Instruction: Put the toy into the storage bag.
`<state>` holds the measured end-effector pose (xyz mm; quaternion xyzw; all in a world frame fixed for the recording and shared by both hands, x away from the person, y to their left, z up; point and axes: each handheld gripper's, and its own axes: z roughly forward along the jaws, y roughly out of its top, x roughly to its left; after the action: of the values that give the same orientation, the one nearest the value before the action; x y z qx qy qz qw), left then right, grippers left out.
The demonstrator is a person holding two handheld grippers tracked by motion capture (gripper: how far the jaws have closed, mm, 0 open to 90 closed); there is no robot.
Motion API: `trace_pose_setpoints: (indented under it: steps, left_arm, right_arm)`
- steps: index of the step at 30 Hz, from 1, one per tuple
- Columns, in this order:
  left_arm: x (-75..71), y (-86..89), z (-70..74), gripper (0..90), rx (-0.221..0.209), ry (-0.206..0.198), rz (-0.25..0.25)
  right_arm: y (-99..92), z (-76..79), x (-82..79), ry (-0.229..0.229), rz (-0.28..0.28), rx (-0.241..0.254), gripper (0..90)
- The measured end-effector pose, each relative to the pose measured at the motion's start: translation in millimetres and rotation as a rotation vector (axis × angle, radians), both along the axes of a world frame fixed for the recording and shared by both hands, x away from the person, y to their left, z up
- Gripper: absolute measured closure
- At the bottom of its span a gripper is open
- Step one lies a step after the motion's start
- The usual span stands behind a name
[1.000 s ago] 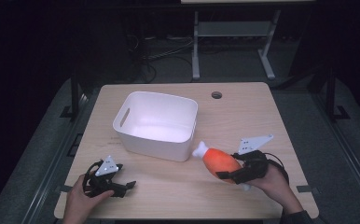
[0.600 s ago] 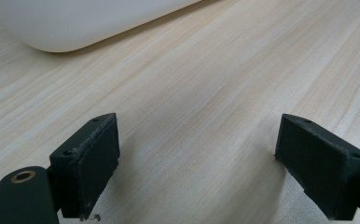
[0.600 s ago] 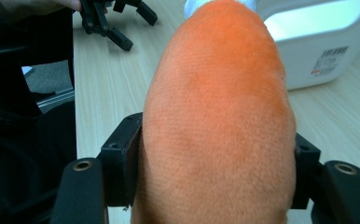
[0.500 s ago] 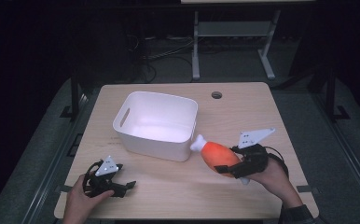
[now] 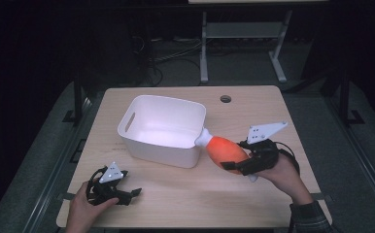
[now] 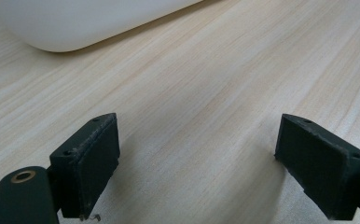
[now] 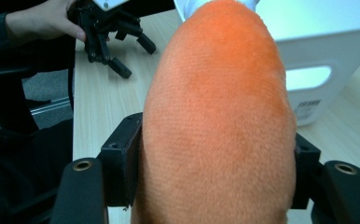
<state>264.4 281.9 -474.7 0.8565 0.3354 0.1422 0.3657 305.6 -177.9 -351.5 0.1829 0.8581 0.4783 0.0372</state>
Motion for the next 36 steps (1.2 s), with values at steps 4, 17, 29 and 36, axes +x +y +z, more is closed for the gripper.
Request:
trace_pose_setpoints:
  steps: [4,17,29,36]
  left_arm:
    - [0.0,0.0,0.1,12.8,0.001,0.0,0.0]
    - [0.2,0.2,0.1,12.8,0.003,0.0,-0.002]
    - [0.1,0.1,0.0,12.8,0.002,-0.002,-0.001]
    - [0.1,0.1,0.0,12.8,0.001,-0.002,-0.001]
  right_arm:
    - [1.9,7.4,4.7,-0.012,0.005,-0.004,36.0]
    - [16.2,26.5,18.1,-0.032,0.038,-0.009,36.0]
    - [33.4,42.4,34.4,-0.047,0.074,-0.024,35.9]
    - [46.0,49.3,43.9,-0.055,0.094,-0.035,35.9]
